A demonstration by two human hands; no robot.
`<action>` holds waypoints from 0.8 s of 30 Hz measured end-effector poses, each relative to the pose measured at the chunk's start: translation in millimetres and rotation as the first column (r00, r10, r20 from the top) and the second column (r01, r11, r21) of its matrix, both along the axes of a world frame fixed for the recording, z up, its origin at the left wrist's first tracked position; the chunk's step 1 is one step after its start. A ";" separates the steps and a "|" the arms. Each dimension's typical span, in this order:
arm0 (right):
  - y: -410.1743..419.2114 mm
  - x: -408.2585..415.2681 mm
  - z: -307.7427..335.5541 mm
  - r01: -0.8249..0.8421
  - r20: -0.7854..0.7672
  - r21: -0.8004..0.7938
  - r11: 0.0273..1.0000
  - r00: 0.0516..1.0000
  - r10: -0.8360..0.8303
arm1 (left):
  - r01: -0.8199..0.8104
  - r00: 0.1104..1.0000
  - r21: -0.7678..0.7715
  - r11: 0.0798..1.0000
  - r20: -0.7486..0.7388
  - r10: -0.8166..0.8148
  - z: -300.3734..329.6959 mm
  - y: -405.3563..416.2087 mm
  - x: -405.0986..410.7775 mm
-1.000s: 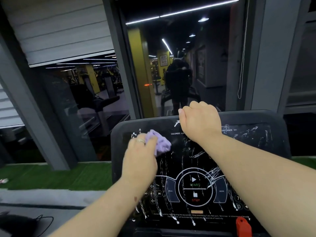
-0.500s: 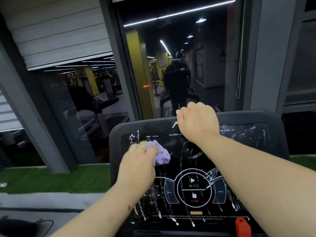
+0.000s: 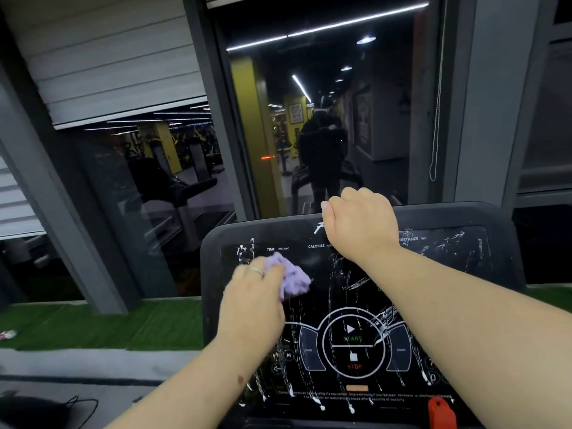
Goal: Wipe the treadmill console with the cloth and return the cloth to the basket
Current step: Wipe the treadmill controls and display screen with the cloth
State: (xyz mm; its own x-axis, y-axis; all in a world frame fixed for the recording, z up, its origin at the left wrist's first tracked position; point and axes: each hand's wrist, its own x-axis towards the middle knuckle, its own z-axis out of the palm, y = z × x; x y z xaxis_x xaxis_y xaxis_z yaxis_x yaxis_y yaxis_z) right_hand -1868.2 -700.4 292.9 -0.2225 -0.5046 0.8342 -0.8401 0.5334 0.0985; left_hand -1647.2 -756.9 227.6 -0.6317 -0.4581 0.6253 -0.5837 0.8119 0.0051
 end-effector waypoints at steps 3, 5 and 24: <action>0.5 0.9 0.7 -0.004 0.000 -0.001 1.000 1.000 0.004 | 0.057 0.996 -0.062 0.996 0.067 -0.053 5.0 -3.2 5.2; 0.9 1.3 1.3 0.000 0.003 -0.003 1.000 1.000 0.000 | -0.024 0.998 0.002 1.000 -0.051 0.024 15.2 -17.7 3.7; 1.0 1.3 1.5 0.004 0.002 0.013 1.000 1.000 -0.004 | -0.047 0.999 -0.046 0.998 -0.019 0.046 13.7 -22.4 7.6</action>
